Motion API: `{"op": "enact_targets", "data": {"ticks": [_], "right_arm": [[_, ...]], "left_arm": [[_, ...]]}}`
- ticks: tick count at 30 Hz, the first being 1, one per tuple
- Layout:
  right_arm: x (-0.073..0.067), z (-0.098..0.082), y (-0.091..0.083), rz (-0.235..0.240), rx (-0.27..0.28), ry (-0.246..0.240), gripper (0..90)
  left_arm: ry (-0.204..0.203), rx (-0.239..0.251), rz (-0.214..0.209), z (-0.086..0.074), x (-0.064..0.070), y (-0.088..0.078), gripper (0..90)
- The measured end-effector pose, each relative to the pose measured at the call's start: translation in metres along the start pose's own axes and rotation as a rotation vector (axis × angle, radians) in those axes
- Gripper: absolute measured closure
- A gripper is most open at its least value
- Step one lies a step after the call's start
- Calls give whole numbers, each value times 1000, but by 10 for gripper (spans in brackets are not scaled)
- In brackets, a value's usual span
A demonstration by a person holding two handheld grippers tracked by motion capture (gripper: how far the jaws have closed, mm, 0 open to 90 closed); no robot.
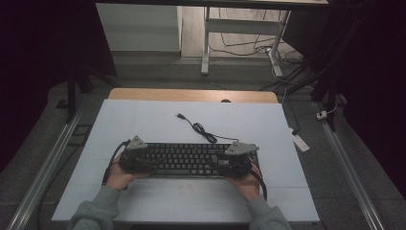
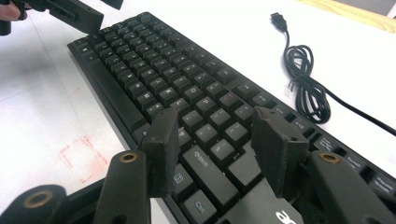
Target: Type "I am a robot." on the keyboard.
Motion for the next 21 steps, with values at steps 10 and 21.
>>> {"op": "enact_targets", "data": {"ticks": [10, 21], "right_arm": [[-3, -2, -3, 9, 9, -12, 502], [-2, -4, -4, 3, 5, -10, 501]], "left_arm": [[-12, 12, -1, 1, -1, -2, 282], [-16, 47, -21, 4, 3, -2, 351]]}}
Point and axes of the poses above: each handheld gripper's, and its own axes: y roughly forward along the jaws, z roughly out of its top, x roughly to its right, the point moved 2 cm from there along y, roughly forward along the jaws, and after that the axes turned 6 degrees about x, right-handed, at the moved point
